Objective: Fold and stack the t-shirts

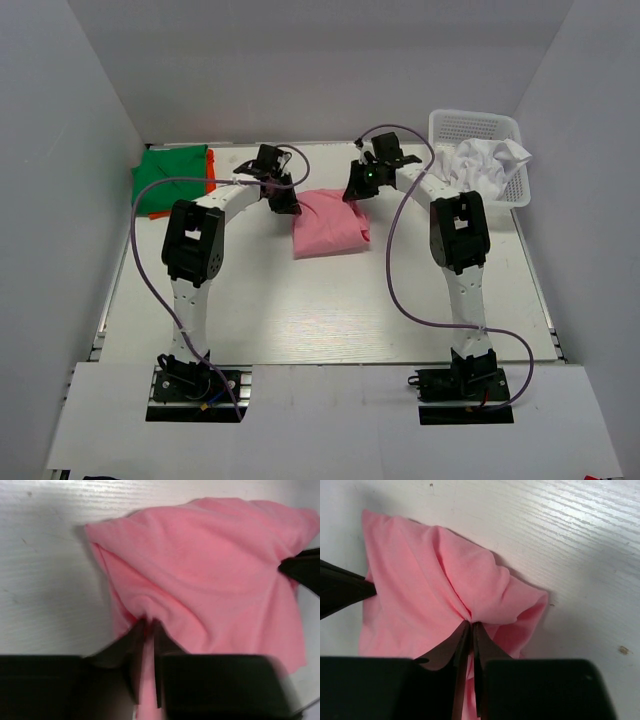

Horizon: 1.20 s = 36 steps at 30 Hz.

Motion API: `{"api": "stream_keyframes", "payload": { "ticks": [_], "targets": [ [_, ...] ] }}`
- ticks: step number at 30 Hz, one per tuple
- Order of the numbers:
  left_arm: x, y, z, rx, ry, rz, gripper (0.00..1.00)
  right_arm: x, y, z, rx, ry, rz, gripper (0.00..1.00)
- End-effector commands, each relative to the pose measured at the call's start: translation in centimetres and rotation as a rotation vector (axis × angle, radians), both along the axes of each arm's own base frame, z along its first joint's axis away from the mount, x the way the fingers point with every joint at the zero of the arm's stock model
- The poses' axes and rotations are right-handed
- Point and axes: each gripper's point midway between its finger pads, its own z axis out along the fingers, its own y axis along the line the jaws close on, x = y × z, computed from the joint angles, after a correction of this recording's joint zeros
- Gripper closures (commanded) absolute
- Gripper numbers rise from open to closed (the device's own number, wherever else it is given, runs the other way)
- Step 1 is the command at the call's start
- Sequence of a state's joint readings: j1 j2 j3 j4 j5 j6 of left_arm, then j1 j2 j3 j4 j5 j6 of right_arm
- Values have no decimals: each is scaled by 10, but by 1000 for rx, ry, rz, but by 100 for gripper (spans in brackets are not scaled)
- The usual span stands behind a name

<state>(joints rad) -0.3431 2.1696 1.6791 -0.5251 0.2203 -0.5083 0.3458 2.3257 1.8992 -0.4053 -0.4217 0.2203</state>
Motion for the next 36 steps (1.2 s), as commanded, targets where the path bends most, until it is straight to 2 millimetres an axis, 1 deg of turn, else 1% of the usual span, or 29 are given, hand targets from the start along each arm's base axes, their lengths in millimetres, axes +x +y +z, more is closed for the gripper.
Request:
{"api": "stream_keyframes", "payload": {
  "ticks": [1,2,5,6,7,8,10,11,13,14,15,16,17,18,19,20,22,23,24,25,26,27,29,30,31,33,34,35,36],
  "targets": [
    [-6,-14,8,-57,-14,-58,90,10,5,31,68,-77,-24,88],
    [-6,-14,8,-57,-14,-58,100,10,4,29,76,-78,-34,92],
    [-4,-8,16,-43,-61,-38,100,7,6,37,101,-93,-23,95],
    [-4,-8,21,-49,-80,-38,100,5,7,42,114,-95,-17,100],
    [-1,-7,39,-53,-127,-29,100,1,7,39,123,-79,-14,100],
    [0,-3,44,-44,-158,-15,100,2,7,52,143,-107,-10,100],
    [-1,1,58,-40,-192,-1,100,-3,8,53,152,-109,-4,100],
    [-4,2,71,-47,-227,-8,100,-5,5,62,153,-126,-13,100],
    [-6,7,80,-38,-254,8,100,-6,0,66,161,-138,-31,100],
    [-10,9,78,-38,-255,8,100,-12,-1,76,171,-151,-31,100],
    [-12,10,84,-42,-265,8,100,-14,-4,73,181,-143,-46,100],
    [-10,9,86,-46,-275,8,100,-14,-5,82,195,-168,-48,100],
    [-14,8,81,-54,-258,8,100,-18,-9,74,189,-153,-60,100],
    [-14,8,81,-54,-257,8,100,-17,-12,78,197,-158,-69,100],
    [-14,8,74,-49,-243,7,100,-17,-13,76,194,-151,-73,100],
    [-12,7,78,-52,-252,8,100,-15,-17,74,188,-148,-86,100],
    [-10,6,60,-40,-220,7,100,-12,-22,62,181,-118,-103,100],
    [-6,5,58,-45,-215,14,100,-8,-22,64,179,-125,-105,100],
    [-4,4,54,-42,-208,14,100,-4,-27,47,167,-90,-121,100],
    [1,3,52,-38,-201,26,100,-2,-27,45,164,-80,-122,100],
    [4,7,46,-31,-184,35,100,-1,-28,33,157,-55,-126,100],
    [6,6,30,-25,-153,42,100,5,-29,36,163,-57,-129,100],
    [10,2,25,-35,-132,42,100,5,-29,14,153,-12,-133,100],
    [13,5,22,-40,-127,46,100,7,-30,11,152,-7,-141,100],
    [19,2,18,-44,-122,53,100,9,-33,2,138,4,-155,100],
    [19,2,14,-34,-95,53,100,11,-38,-5,118,3,-169,100],
    [25,0,21,-39,-107,53,80,13,-42,-8,102,0,-188,98],
    [27,-1,25,-42,-116,53,70,14,-42,-7,98,-4,-185,94],
    [26,1,23,-31,-109,58,56,15,-44,-5,92,-11,-186,83]
  ]
}}
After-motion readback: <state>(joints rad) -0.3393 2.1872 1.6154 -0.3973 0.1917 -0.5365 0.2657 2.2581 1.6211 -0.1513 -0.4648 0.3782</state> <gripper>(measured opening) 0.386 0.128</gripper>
